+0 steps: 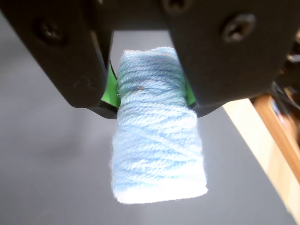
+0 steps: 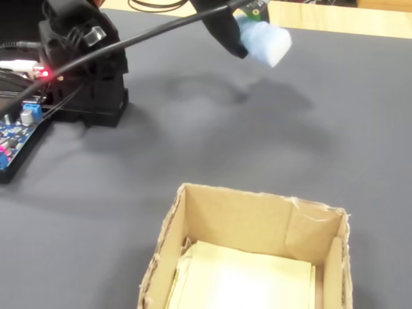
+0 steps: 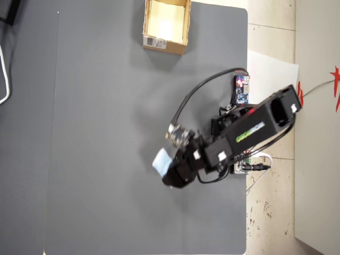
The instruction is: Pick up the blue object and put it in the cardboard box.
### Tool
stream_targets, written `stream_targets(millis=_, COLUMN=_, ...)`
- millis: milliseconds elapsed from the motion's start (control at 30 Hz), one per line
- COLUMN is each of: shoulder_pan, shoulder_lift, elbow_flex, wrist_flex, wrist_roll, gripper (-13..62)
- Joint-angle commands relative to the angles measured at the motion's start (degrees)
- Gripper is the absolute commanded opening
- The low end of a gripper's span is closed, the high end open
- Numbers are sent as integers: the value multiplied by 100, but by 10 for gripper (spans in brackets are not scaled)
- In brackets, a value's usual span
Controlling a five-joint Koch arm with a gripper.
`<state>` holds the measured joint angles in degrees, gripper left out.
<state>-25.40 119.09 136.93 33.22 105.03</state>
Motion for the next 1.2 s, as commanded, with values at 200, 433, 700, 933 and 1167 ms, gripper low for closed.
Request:
stream_targets(millis=200, shoulder_pan=1485, shoulder_lift=782, elbow_flex=237, wrist_flex=-1116, wrist_roll=-334, gripper=123)
stream_targets(millis=433, shoulder_pan=2698, shoulder_lift=976, elbow_flex=677, wrist_flex=-2215, wrist_roll=-1028, gripper=123)
stream_targets(millis=700, shoulder_pan=3814, shoulder_lift=949, elbow_flex=756, wrist_flex=-3076, wrist_roll=-1951, gripper=123)
stream_targets(millis=933, shoulder_pan=5133, shoulder_lift=879, elbow_flex=369, wrist_flex=-3164, wrist_roll=-3234, gripper=122)
stream_targets(millis=1167, shoulder_pan=6126, shoulder_lift=290, elbow_flex=-413, wrist_flex=-2900, wrist_roll=-3665, gripper=122)
